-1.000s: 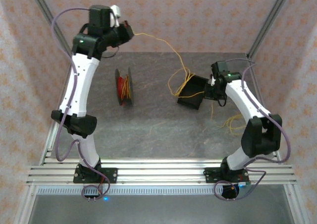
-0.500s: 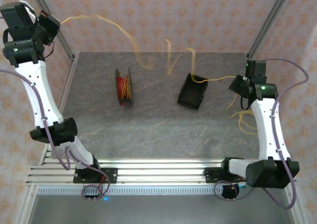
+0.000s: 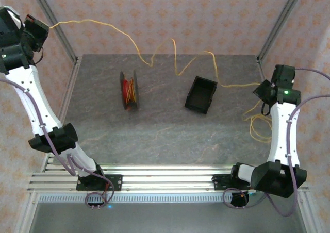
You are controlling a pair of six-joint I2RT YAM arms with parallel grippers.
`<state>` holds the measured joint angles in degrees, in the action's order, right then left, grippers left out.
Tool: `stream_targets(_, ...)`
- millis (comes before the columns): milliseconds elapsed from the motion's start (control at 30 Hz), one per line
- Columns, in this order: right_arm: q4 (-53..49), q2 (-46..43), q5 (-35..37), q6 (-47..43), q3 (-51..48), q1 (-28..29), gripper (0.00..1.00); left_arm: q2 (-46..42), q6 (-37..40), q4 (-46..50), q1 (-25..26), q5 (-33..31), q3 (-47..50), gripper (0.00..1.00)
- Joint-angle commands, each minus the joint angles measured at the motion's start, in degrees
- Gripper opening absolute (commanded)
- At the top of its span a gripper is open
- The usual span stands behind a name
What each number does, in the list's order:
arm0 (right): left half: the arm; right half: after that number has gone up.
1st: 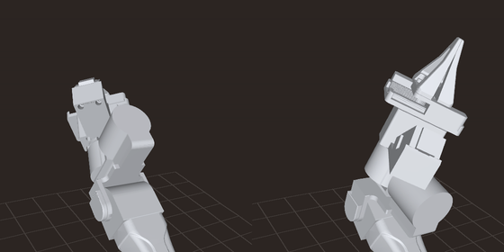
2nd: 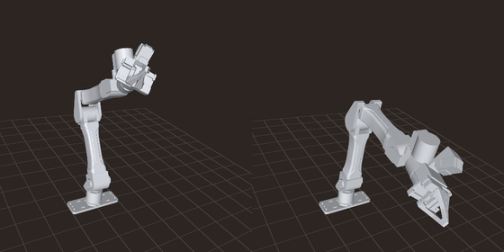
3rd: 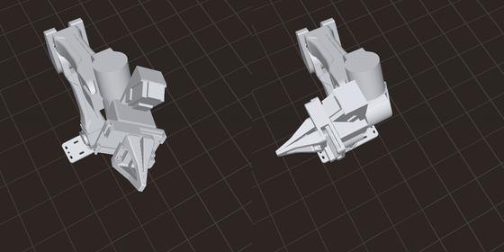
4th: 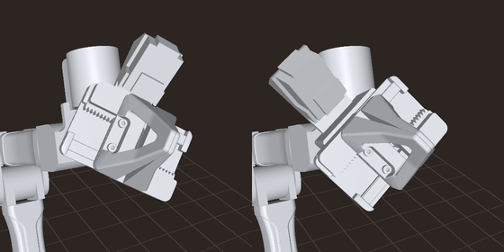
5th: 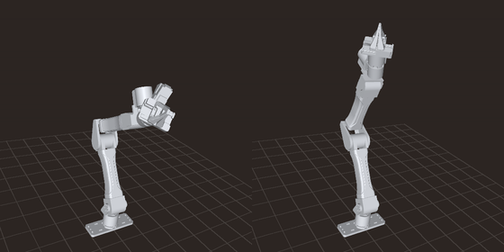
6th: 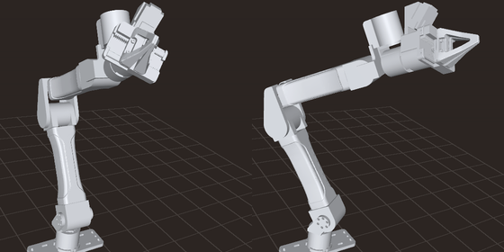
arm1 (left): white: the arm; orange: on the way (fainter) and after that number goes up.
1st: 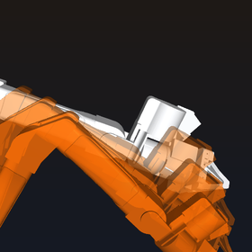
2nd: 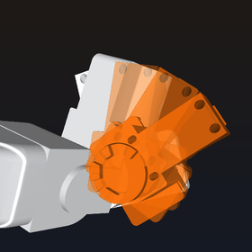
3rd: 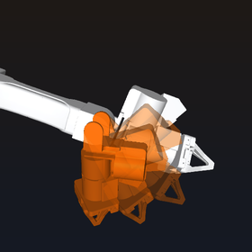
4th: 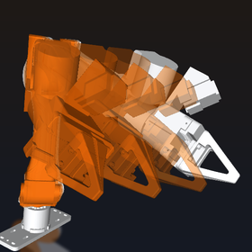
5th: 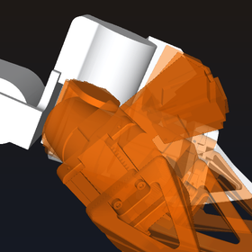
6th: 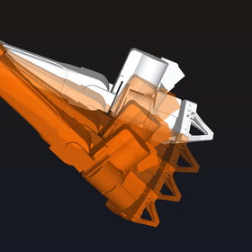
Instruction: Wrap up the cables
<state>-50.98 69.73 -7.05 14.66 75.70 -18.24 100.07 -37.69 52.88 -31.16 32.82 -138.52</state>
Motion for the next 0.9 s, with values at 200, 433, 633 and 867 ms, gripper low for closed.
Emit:
stream_targets(200, 5.70, 5.93, -11.53, 3.36, -0.11, -4.37, 0.00, -0.32, -0.31, -5.47, 2.81, 3.05, 2.70, 0.00)
stream_targets(433, 8.35, 13.65, -14.70, 2.68, 0.78, -3.49, 0.00, -3.60, -0.91, -12.97, 20.63, -0.02, 13.22, 0.00)
stream_targets(633, 7.58, 21.14, -16.74, 1.86, 4.12, -2.74, 0.29, -3.31, -4.56, -20.28, 32.07, -0.74, 19.14, 0.00)
stream_targets(867, 3.40, 17.72, -17.43, 2.05, 5.82, -2.59, 0.69, -1.66, -3.47, -21.34, 40.50, -4.28, 20.38, 0.00)
